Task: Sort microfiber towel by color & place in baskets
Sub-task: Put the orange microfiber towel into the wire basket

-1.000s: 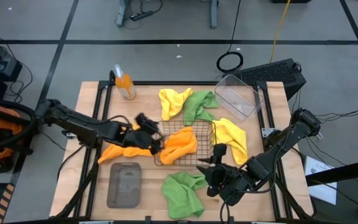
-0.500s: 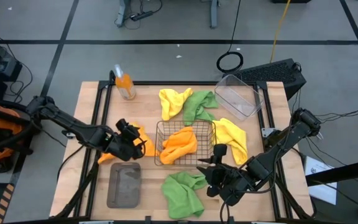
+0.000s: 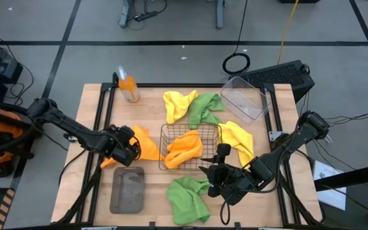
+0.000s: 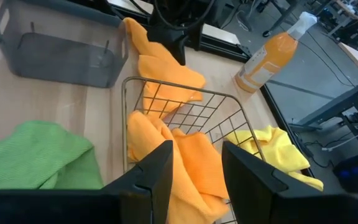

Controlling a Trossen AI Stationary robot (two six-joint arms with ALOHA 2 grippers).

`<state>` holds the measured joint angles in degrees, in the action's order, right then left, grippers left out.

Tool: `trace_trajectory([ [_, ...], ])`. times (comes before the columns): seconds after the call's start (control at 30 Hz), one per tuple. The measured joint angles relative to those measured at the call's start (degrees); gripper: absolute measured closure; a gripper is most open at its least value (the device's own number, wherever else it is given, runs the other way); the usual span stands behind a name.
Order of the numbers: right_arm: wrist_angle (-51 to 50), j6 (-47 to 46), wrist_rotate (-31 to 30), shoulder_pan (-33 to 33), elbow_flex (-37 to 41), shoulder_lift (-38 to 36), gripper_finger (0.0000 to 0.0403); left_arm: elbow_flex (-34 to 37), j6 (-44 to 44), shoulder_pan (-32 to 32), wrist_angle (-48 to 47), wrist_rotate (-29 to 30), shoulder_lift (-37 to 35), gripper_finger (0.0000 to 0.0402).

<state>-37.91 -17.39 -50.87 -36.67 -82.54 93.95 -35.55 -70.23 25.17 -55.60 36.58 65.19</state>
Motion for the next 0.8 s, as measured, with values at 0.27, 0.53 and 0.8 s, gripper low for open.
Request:
trace_trajectory([
  [0.27,-0.02,-0.51,0.22,-0.04,0.0,0.0,0.0273,5.74,-2.99,-0.02,4.28,-2.84,0.07,0.0039],
  [0.53,0.0,-0.58,0.15,-0.05,0.0,0.0,0.0273,10.49,-2.94,-0.11,10.11,-7.51,0.07,0.0036],
  [0.8,0.11,-0.57,0.02,-0.04,0.0,0.0,0.0273,14.26,0.54,-2.52,16.46,-10.82,-0.02,0.0077],
])
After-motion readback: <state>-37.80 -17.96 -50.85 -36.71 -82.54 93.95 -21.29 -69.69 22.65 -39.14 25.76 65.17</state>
